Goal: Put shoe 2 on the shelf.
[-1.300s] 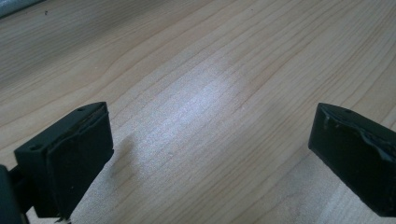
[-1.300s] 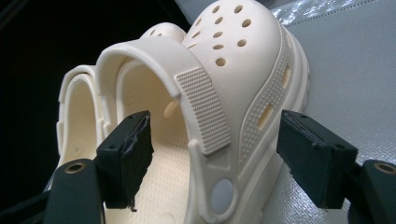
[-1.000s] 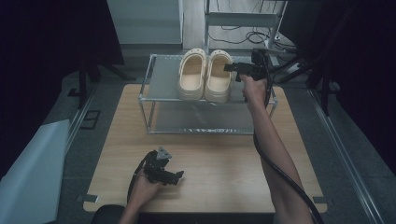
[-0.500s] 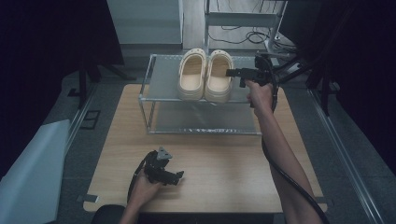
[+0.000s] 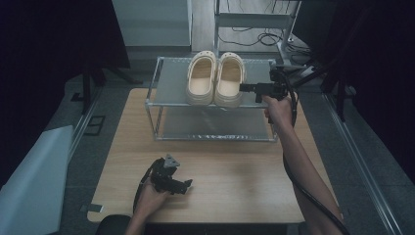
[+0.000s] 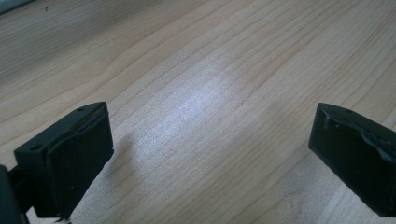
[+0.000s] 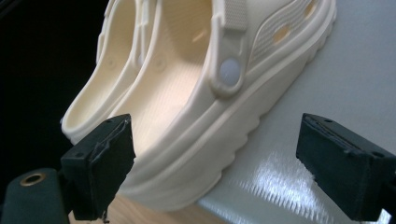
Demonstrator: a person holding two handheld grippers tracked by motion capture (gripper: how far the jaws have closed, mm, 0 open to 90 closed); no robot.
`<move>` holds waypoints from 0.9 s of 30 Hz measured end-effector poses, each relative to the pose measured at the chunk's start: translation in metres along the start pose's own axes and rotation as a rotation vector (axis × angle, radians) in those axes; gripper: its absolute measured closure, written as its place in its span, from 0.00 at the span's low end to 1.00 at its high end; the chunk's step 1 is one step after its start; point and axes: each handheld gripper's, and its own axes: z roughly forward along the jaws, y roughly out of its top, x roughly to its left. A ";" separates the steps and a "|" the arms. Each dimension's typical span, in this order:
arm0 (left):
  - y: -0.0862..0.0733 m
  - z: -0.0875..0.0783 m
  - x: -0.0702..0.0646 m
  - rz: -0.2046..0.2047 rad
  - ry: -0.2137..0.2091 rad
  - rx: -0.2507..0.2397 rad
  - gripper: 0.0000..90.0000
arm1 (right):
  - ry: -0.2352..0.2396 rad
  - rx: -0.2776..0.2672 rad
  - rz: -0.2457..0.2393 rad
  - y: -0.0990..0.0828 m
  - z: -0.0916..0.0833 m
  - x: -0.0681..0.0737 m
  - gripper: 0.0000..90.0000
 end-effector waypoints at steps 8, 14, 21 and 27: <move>0.000 0.000 -0.001 0.001 -0.001 0.002 0.00 | 0.018 0.021 -0.061 -0.015 -0.012 0.005 0.09; 0.000 0.001 -0.002 -0.008 -0.006 -0.002 0.00 | 0.044 0.042 -0.101 -0.026 -0.020 0.010 0.02; 0.000 0.000 -0.001 -0.011 -0.011 -0.009 0.00 | 0.086 0.064 -0.123 -0.043 -0.030 0.012 0.00; 0.000 -0.001 0.000 -0.027 -0.025 -0.020 0.00 | 0.088 0.067 -0.159 -0.058 -0.039 0.014 0.00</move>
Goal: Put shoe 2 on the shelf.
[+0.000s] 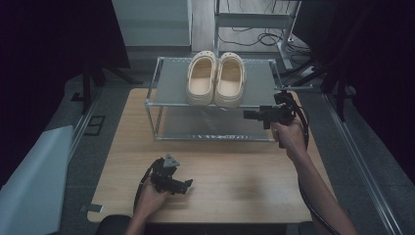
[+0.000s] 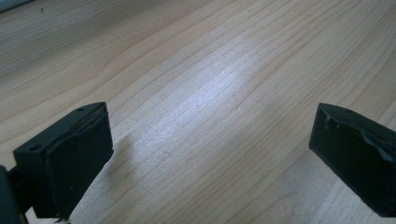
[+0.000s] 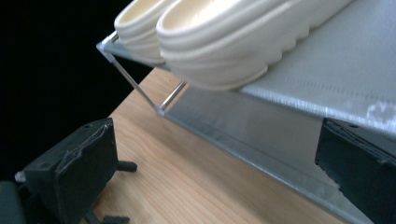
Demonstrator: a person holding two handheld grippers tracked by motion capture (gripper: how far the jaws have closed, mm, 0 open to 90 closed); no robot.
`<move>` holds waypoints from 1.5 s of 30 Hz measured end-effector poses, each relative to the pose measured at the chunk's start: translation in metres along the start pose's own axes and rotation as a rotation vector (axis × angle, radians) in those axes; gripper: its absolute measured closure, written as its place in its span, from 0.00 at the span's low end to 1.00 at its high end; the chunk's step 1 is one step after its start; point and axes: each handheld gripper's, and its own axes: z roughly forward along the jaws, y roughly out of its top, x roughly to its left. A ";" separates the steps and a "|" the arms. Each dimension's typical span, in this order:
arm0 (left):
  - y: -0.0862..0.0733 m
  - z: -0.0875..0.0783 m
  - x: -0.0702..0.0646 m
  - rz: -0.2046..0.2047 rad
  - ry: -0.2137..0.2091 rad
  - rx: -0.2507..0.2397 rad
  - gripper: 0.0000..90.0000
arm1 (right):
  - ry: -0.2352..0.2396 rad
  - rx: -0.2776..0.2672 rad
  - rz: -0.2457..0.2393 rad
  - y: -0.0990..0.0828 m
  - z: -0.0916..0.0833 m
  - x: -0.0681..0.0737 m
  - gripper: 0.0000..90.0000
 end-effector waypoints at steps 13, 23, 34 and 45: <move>0.000 -0.001 0.001 -0.014 -0.016 -0.011 0.00 | 0.029 0.020 -0.016 -0.037 -0.003 -0.003 0.00; -0.001 0.000 0.000 -0.010 -0.018 -0.005 0.00 | 0.041 0.058 -0.054 -0.072 0.005 -0.007 0.00; -0.001 0.000 -0.001 -0.006 -0.014 -0.005 0.00 | -0.007 0.083 -0.108 -0.104 0.008 -0.014 0.00; -0.002 0.000 -0.001 0.001 -0.014 0.001 0.00 | -0.101 0.072 -0.158 -0.130 -0.006 -0.023 0.00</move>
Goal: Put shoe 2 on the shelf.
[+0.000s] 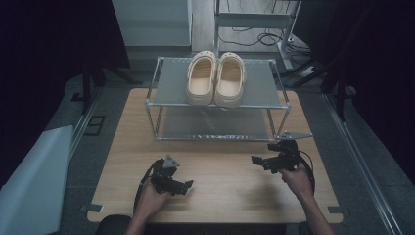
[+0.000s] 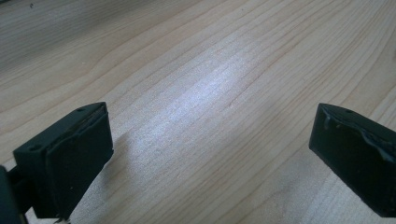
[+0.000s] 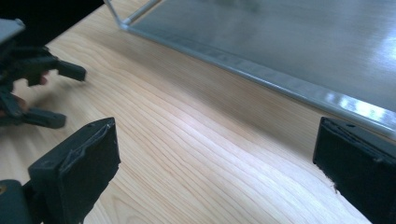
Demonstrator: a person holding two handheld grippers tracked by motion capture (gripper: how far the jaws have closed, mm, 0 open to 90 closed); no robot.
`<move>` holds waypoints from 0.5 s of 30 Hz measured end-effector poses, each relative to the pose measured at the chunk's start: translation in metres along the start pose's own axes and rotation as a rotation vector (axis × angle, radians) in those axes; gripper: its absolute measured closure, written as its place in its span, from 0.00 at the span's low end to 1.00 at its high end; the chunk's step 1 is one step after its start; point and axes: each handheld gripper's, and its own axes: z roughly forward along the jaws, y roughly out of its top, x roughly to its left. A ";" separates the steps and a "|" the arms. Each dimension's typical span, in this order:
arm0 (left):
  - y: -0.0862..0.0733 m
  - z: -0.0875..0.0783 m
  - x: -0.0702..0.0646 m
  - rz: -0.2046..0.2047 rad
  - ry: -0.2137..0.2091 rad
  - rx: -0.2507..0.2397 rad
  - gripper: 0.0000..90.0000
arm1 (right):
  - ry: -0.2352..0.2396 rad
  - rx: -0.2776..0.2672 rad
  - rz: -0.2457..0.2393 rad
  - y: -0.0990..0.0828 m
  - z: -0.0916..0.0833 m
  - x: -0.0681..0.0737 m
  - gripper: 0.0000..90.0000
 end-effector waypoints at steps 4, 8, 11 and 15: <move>0.000 0.000 0.000 0.006 0.004 0.003 0.00 | -0.036 -0.002 -0.009 -0.008 -0.008 -0.001 0.00; 0.000 0.000 -0.001 0.007 0.007 0.003 0.00 | -0.078 -0.002 -0.024 -0.018 -0.012 -0.002 0.00; 0.000 0.000 -0.001 0.010 0.009 0.002 0.00 | -0.106 0.007 -0.037 -0.026 -0.015 -0.001 0.00; 0.000 0.000 -0.002 0.020 0.012 0.003 0.00 | -0.162 0.030 -0.080 -0.036 -0.014 0.001 0.00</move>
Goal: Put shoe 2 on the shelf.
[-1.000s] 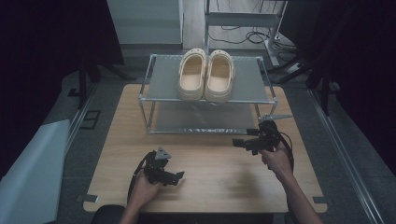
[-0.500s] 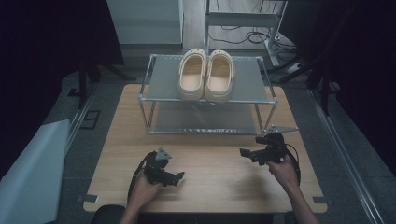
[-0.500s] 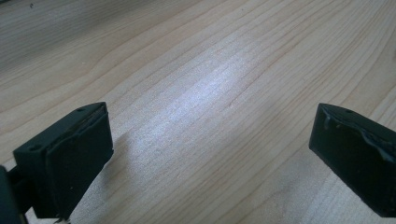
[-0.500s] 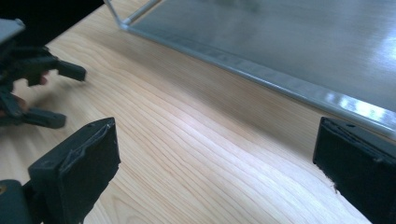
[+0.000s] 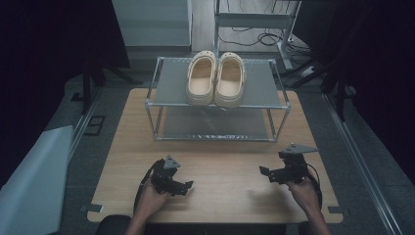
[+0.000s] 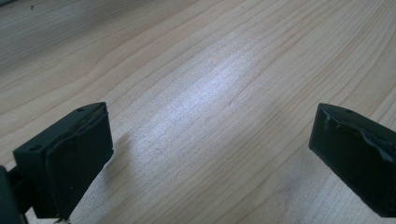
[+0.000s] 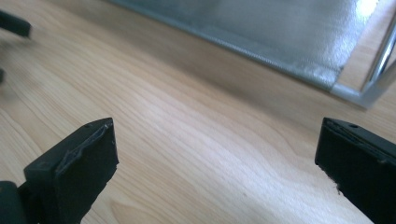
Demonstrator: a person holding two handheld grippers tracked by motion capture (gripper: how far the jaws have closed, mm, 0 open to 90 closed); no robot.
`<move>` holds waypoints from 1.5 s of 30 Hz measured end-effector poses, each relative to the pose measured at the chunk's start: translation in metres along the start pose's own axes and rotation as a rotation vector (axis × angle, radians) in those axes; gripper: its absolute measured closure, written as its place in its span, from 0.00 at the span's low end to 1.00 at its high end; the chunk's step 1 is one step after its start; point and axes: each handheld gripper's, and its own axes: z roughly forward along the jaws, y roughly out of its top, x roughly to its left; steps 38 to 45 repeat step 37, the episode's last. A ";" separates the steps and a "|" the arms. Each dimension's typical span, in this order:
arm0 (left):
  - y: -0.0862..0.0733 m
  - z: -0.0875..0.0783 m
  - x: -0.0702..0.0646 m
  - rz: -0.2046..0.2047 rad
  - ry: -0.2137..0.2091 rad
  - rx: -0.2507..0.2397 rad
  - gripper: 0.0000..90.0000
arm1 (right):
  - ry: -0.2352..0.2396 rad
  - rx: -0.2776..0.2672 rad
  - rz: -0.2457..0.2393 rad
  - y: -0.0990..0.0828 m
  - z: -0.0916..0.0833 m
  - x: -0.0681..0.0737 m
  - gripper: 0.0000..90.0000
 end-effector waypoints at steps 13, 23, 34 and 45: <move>-0.002 0.001 -0.002 0.021 0.025 0.013 0.00 | -0.026 0.090 -0.037 -0.028 0.020 0.005 0.00; -0.003 0.004 -0.004 0.036 0.035 0.026 0.00 | -0.031 0.139 -0.074 -0.037 0.033 0.011 0.00; -0.003 0.006 -0.004 0.043 0.043 0.032 0.00 | -0.016 0.201 -0.117 -0.044 0.045 0.012 0.00; -0.003 0.006 -0.004 0.038 0.042 0.027 0.00 | -0.016 0.197 -0.112 -0.045 0.045 0.012 0.00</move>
